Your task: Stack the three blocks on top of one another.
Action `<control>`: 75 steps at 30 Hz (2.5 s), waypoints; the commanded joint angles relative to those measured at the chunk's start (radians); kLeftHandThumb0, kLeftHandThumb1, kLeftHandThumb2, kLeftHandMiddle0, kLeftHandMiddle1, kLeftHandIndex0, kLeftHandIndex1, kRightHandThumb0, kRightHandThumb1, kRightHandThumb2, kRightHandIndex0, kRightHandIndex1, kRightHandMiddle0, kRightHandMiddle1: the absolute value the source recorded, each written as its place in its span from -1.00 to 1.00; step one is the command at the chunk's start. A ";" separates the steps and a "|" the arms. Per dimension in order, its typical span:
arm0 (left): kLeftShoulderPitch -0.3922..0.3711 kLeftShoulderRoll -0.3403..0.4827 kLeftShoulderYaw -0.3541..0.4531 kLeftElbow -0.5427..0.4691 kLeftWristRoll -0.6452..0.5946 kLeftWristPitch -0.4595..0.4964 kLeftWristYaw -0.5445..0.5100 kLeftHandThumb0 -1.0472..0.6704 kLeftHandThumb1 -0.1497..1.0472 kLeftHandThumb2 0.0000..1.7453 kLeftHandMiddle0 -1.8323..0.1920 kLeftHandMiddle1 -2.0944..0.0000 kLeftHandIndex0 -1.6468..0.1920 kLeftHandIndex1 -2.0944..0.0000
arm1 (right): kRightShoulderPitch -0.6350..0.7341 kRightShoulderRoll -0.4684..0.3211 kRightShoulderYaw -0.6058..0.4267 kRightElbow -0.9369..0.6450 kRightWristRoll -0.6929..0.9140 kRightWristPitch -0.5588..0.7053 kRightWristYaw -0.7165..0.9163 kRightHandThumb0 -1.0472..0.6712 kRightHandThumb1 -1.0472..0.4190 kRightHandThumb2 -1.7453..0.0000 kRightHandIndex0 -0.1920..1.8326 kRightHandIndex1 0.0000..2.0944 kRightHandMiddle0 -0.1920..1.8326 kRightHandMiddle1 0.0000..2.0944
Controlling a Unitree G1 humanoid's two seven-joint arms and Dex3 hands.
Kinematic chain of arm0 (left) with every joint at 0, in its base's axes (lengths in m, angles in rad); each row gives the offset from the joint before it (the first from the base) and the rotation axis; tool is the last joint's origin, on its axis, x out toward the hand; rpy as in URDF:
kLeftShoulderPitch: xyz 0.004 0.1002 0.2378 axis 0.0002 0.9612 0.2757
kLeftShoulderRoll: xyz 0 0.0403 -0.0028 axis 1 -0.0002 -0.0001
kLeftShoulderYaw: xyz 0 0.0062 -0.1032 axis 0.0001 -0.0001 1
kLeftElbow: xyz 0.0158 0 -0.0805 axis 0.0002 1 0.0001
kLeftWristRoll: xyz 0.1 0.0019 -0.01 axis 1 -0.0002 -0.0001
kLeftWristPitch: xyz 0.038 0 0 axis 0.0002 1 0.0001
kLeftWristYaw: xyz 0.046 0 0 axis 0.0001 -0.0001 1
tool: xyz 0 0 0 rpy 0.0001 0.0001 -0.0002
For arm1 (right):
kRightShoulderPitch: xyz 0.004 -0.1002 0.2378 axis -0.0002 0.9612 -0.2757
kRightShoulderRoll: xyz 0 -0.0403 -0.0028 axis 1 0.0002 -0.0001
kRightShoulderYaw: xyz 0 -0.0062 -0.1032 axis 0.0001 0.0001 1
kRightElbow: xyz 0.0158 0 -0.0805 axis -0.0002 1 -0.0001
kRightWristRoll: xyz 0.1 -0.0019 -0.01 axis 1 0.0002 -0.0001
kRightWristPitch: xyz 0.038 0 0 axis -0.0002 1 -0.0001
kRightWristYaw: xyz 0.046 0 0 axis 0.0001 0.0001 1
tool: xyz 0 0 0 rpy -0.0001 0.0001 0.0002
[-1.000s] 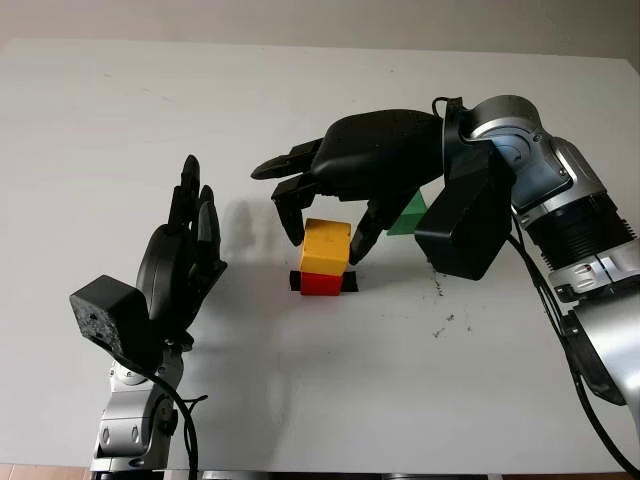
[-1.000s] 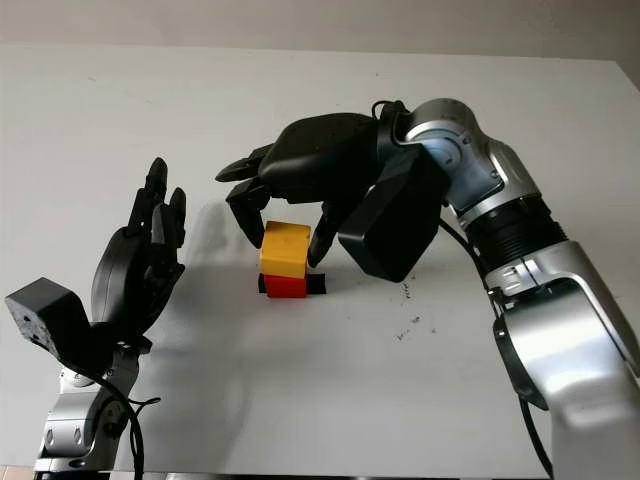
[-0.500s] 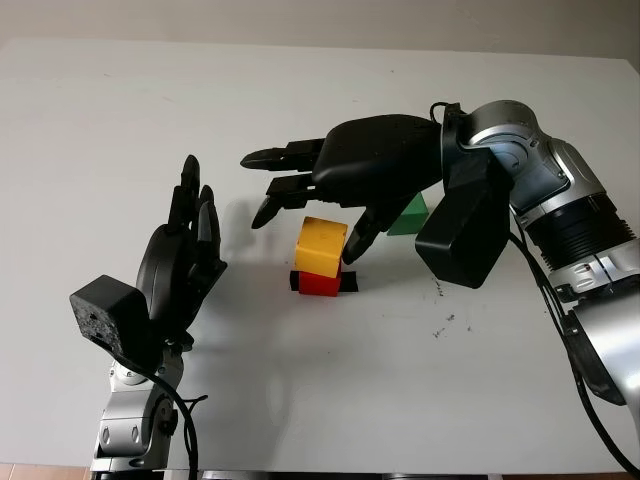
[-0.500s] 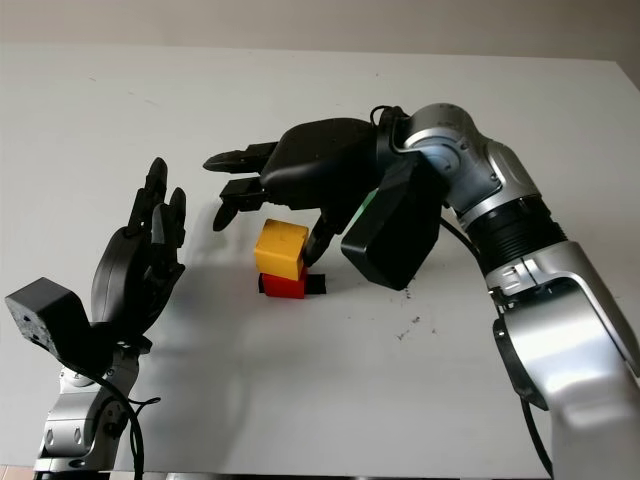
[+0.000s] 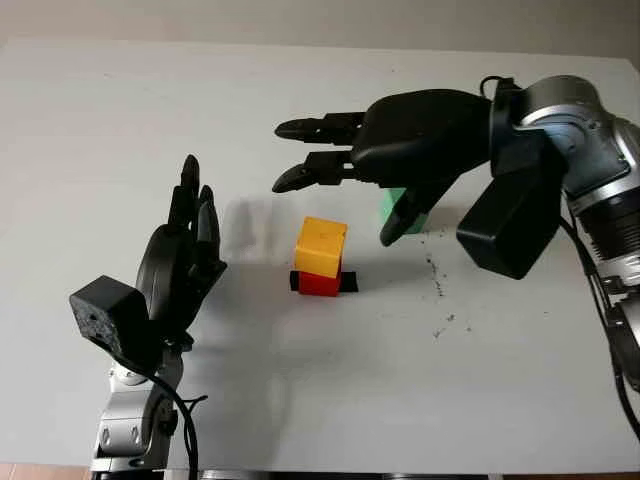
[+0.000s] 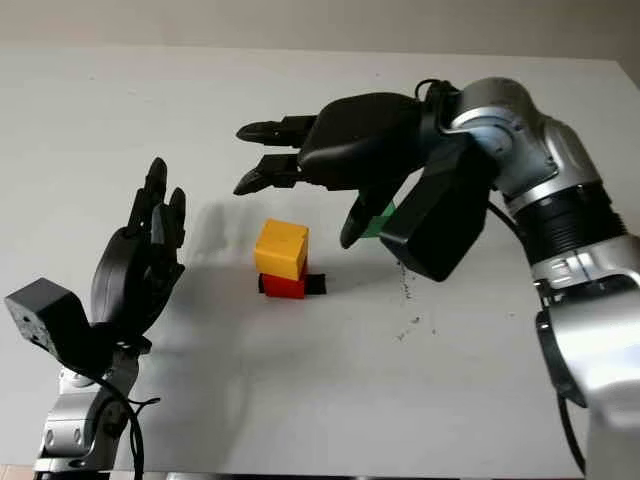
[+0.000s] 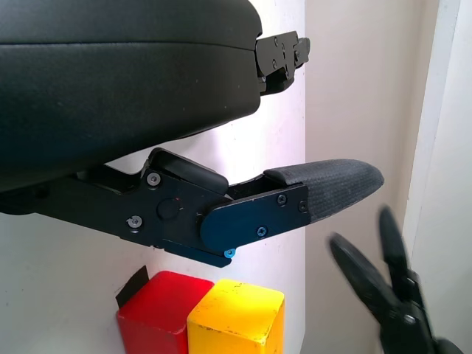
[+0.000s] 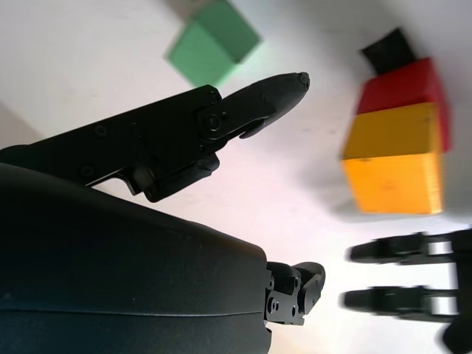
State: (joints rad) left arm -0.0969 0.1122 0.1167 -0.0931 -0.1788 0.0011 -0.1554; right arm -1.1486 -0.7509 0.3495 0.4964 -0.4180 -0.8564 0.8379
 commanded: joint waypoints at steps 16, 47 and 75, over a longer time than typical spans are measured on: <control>-0.005 0.004 0.001 0.004 0.001 -0.010 -0.003 -0.70 1.00 -0.20 0.96 0.95 0.97 0.95 | 0.047 -0.141 -0.099 -0.008 -0.123 0.155 -0.158 -0.53 -0.79 0.94 -0.96 -0.95 -0.77 -0.77; 0.000 0.007 0.005 -0.003 -0.004 -0.008 -0.008 -0.70 1.00 -0.21 0.96 0.95 0.97 0.95 | 0.181 -0.065 -0.023 0.118 -0.210 0.265 -0.292 -0.64 -0.76 0.93 -0.90 -0.94 -0.59 -0.89; 0.009 0.008 0.007 -0.004 -0.007 -0.015 -0.015 -0.69 1.00 -0.21 0.96 0.95 0.97 0.95 | 0.204 -0.006 -0.001 0.216 -0.254 0.285 -0.513 -0.59 -0.80 0.94 -0.85 -0.93 -0.44 -0.91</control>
State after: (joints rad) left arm -0.0989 0.1159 0.1210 -0.0887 -0.1834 -0.0024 -0.1655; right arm -0.9439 -0.7573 0.3457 0.7094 -0.6680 -0.5640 0.3368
